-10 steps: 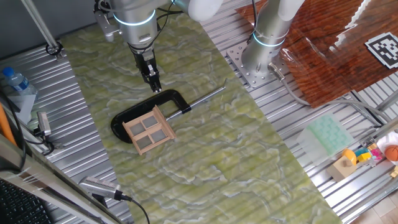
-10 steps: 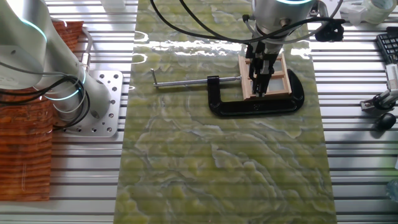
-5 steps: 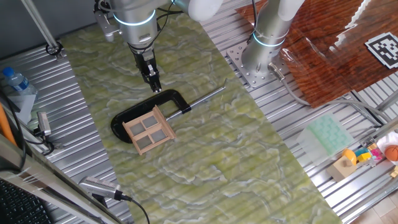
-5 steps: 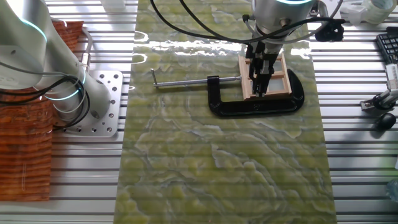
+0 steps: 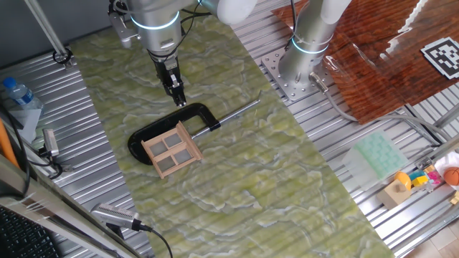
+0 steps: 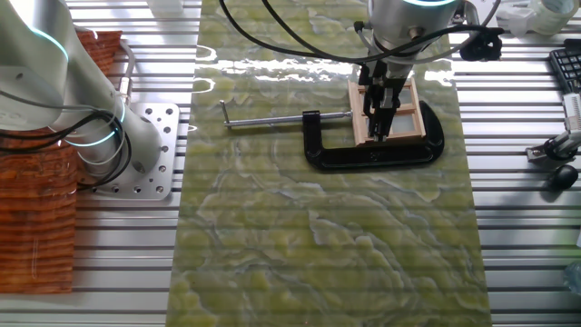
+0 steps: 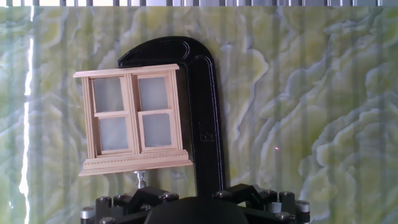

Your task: Open a sliding window

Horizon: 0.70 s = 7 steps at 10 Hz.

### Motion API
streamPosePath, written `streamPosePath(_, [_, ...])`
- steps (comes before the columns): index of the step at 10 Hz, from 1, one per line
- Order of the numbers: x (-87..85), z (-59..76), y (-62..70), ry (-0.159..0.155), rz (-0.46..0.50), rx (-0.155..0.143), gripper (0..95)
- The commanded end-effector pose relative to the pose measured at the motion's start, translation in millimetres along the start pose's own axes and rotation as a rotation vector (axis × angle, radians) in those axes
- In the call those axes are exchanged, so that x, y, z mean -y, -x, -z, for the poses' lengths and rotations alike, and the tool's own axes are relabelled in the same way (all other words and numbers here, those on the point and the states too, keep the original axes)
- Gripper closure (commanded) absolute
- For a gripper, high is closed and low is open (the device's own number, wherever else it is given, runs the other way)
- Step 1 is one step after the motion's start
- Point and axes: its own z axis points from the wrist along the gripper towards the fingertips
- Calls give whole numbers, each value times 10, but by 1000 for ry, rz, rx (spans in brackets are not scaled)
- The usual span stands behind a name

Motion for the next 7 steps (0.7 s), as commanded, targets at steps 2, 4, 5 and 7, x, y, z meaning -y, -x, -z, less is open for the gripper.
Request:
streamPosePath(2, [-1, 0, -1, -86, 255, -17, 950])
streamPosePath(4, [-2, -1, -1, -89, 256, -22, 950])
streamPosePath(5, [-4, -2, -1, -89, 256, -22, 950])
streamPosePath(7, [-4, -2, -1, -89, 250, -20, 950])
